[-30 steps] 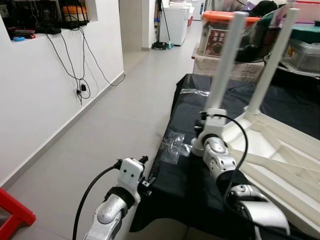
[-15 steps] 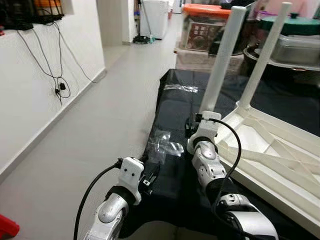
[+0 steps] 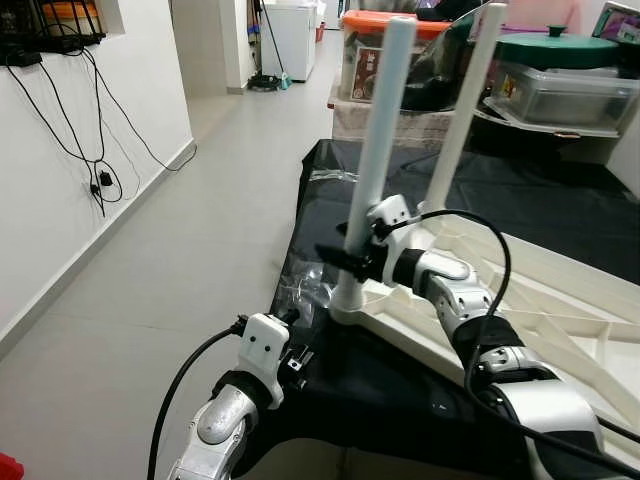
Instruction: Building children table
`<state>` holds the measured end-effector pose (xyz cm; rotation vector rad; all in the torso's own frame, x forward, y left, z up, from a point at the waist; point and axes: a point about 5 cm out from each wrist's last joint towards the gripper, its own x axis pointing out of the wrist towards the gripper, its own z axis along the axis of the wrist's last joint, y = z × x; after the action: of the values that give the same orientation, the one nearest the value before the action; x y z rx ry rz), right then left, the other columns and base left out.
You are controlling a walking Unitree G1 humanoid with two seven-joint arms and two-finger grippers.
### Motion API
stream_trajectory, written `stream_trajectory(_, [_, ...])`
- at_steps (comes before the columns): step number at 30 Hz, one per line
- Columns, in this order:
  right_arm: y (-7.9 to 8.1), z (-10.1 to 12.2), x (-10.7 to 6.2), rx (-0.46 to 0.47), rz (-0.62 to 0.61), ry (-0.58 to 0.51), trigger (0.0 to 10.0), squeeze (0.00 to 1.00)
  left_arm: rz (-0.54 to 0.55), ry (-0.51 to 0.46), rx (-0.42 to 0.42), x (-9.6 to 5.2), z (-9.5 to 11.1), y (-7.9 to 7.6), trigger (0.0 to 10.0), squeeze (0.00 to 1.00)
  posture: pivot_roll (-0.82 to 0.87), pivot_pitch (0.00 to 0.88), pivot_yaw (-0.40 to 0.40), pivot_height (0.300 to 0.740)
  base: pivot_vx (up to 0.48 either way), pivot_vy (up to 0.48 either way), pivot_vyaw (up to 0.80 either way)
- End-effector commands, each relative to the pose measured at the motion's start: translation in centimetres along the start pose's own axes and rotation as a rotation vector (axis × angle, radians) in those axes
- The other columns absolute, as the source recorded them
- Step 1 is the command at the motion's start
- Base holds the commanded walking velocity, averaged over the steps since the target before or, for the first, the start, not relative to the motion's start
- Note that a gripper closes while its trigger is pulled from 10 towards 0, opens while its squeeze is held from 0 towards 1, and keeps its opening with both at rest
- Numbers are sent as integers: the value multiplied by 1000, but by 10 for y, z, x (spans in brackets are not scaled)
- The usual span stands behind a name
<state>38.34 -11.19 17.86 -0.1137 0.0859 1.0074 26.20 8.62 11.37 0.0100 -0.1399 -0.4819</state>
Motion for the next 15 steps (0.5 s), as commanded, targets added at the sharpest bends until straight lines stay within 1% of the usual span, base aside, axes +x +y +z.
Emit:
stream_trajectory(1, [17, -9, 14, 7, 143, 74, 10000, 0, 5, 15, -1, 0, -3, 0, 10000, 0, 83, 0, -76, 740, 0, 0, 0])
stream_trajectory(3, [24, -10, 19, 10, 222, 98, 10000, 0, 6, 14, 0, 0, -3, 0, 10000, 0, 85, 0, -76, 740, 0, 0, 0])
stream_trajectory(4, [24, -10, 19, 10, 222, 98, 10000, 0, 6, 14, 0, 0, -3, 0, 10000, 0, 85, 0, -76, 740, 0, 0, 0])
stream_trajectory(5, [25, -12, 25, -14, 151, 109, 0, 0, 6, 14, -1, 0, -2, 0, 10000, 0, 87, 0, -80, 740, 0, 0, 0])
stream_trajectory(6, [25, -13, 28, -32, 93, 113, 0, 0, 7, 14, -1, 0, -2, 0, 10000, 0, 87, 0, -80, 740, 0, 0, 0])
stream_trajectory(7, [25, -13, 28, -32, 93, 113, 0, 0, 7, 14, -1, 0, -2, 0, 10000, 0, 87, 0, -80, 740, 0, 0, 0])
stream_trajectory(8, [24, -14, 31, -42, 26, 105, 0, 0, 7, 14, -2, 0, -2, -1, 10000, 0, 84, 0, -78, 740, 0, 0, 0])
stream_trajectory(9, [21, -15, 31, -27, -57, 89, 0, 0, 7, 13, -3, 0, -2, -1, 10000, 0, 87, 0, -81, 740, 0, 0, 0])
stream_trajectory(10, [21, -15, 31, -27, -57, 89, 0, 0, 7, 13, -3, 0, -2, -1, 10000, 0, 87, 0, -81, 740, 0, 0, 0])
stream_trajectory(11, [17, -15, 30, -7, -118, 74, 0, 0, 8, 12, -3, 0, -2, -1, 10000, 0, 87, 0, -80, 740, 0, 0, 0])
stream_trajectory(12, [8, -14, 26, 34, -257, 52, 0, 0, 9, 11, -4, -1, -2, -1, 10000, 0, 81, 0, -76, 740, 0, 0, 0])
stream_trajectory(13, [8, -14, 26, 34, -257, 52, 0, 0, 9, 11, -4, -1, -2, -1, 10000, 0, 81, 0, -76, 740, 0, 0, 0])
stream_trajectory(14, [-1, -18, 20, 44, -445, 54, 0, 0, 9, 11, -6, -1, -2, -1, 10000, 0, 76, 0, -75, 740, 0, 0, 0])
stream_trajectory(15, [-4, -19, 17, 44, -509, 56, 0, 0, 8, 11, -6, -1, -2, -1, 10000, 0, 76, 0, -75, 740, 0, 0, 0])
